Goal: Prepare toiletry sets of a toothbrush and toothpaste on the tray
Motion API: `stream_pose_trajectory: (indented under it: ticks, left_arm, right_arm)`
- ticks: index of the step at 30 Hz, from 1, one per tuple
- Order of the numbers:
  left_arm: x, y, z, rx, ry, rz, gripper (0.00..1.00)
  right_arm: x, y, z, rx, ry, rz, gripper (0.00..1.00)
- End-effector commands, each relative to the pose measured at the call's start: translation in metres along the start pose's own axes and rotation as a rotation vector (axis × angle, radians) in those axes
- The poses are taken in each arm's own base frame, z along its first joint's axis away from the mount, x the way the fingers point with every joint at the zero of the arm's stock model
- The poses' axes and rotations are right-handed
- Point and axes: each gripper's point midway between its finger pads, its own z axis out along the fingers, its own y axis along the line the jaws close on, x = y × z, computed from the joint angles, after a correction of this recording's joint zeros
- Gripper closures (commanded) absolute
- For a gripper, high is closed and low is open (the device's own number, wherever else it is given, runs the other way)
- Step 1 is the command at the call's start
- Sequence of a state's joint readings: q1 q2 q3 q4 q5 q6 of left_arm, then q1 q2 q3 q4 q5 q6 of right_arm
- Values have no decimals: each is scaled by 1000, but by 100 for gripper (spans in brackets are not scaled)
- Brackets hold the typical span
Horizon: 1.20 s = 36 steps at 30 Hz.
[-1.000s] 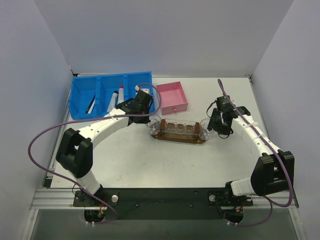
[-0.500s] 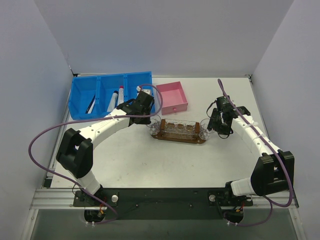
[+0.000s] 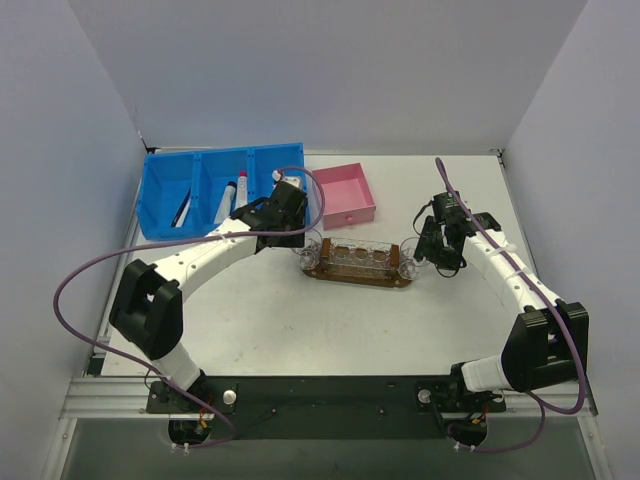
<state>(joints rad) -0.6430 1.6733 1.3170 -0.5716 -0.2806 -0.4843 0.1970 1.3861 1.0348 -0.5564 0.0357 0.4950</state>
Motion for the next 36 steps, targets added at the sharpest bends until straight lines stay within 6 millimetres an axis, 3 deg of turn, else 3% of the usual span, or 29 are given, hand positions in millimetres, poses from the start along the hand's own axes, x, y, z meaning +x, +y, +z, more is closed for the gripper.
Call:
stream_pose_trajectory:
  ticks: [1, 9, 13, 21, 27, 29, 33, 34, 36]
  left_arm:
    - [-38, -12, -31, 75, -155, -20, 43]
    - [-53, -11, -49, 99, -229, -5, 36]
    - [-68, -19, -68, 176, -310, 5, 32]
    - [-91, 3, -90, 152, -387, -42, 27]
    - [-115, 57, -95, 107, -418, -163, 24]
    - [-127, 86, -91, 76, -406, -232, 24]
    - [-143, 128, -73, 13, -378, -300, 27]
    - [-140, 135, -57, -12, -342, -300, 28]
    - [-146, 156, -46, -61, -325, -310, 33]
  right_arm:
    - [2, -2, -2, 8, 2, -4, 54]
    - [-4, -1, -10, -5, -30, 0, 53]
    - [-5, -1, -14, -13, -43, 7, 52]
    - [-11, -3, -27, -23, -96, 21, 51]
    - [-16, -4, -35, -29, -130, 30, 51]
    - [-17, -3, -36, -32, -136, 33, 51]
    - [-19, -3, -36, -28, -138, 34, 54]
    - [-20, -3, -35, -28, -136, 34, 55]
    - [-20, -3, -36, -25, -138, 33, 56]
